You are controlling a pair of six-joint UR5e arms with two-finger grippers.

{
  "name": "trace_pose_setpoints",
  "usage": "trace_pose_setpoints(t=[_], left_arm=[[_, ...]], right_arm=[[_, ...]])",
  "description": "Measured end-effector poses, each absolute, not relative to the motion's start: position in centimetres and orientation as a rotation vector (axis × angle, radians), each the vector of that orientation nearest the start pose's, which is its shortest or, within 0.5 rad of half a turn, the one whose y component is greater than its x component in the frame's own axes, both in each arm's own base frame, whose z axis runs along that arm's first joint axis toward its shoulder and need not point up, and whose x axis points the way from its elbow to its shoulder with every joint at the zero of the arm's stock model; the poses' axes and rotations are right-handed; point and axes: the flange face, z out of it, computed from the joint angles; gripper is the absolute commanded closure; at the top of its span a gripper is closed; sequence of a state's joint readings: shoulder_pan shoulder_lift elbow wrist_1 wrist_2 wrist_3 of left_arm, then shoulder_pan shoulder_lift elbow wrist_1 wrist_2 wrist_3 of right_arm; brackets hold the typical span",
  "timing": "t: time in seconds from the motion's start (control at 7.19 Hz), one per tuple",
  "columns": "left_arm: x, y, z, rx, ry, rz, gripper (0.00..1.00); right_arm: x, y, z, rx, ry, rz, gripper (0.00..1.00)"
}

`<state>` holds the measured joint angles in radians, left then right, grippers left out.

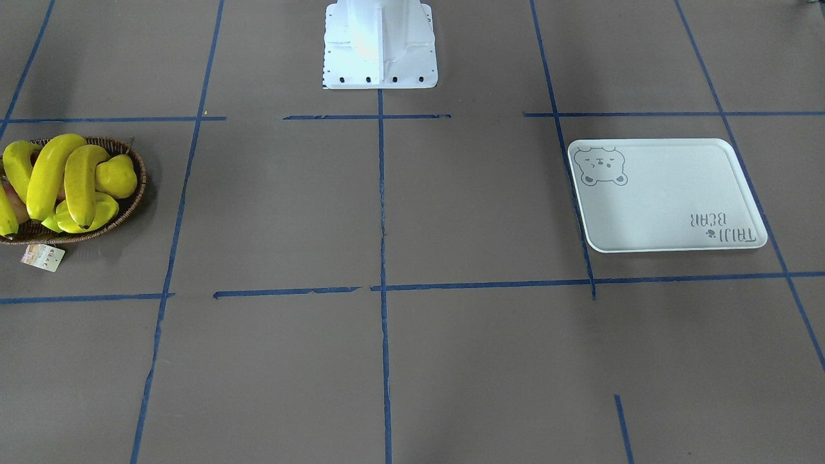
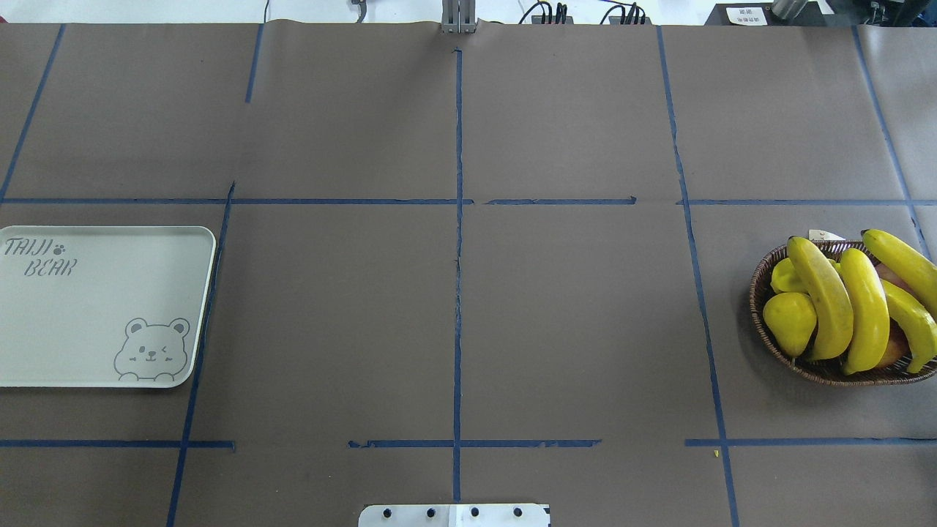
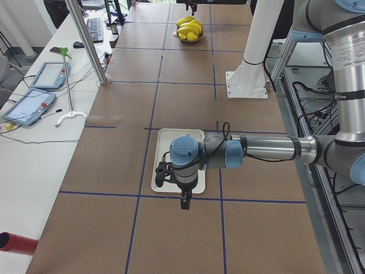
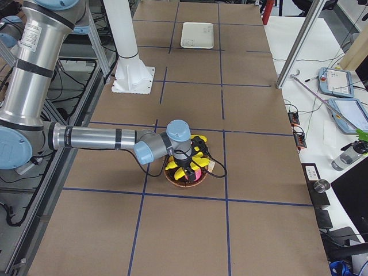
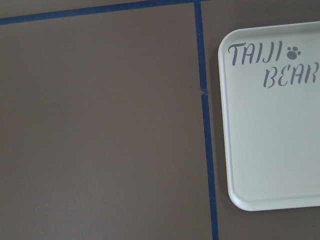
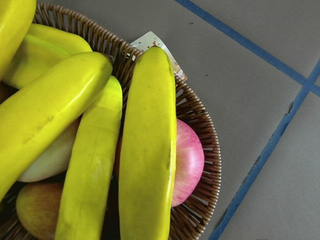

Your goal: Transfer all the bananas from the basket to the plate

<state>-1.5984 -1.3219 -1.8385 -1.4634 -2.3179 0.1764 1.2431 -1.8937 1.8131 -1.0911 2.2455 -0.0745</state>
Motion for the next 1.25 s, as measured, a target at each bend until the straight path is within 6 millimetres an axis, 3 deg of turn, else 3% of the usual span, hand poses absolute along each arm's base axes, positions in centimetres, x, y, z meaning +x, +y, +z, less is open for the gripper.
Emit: trace_pose_setpoints(t=[0.7,1.25], left_arm=[[-7.6,-37.8,65.0,-0.011,0.753,0.108,0.00],[-7.6,-37.8,65.1,-0.013,0.754,0.108,0.00]], right_arm=[[-7.9,-38.2,63.8,0.270,-0.735,-0.553,0.07],[-8.3,-38.9,64.0,0.276,-0.730,-0.567,0.14]])
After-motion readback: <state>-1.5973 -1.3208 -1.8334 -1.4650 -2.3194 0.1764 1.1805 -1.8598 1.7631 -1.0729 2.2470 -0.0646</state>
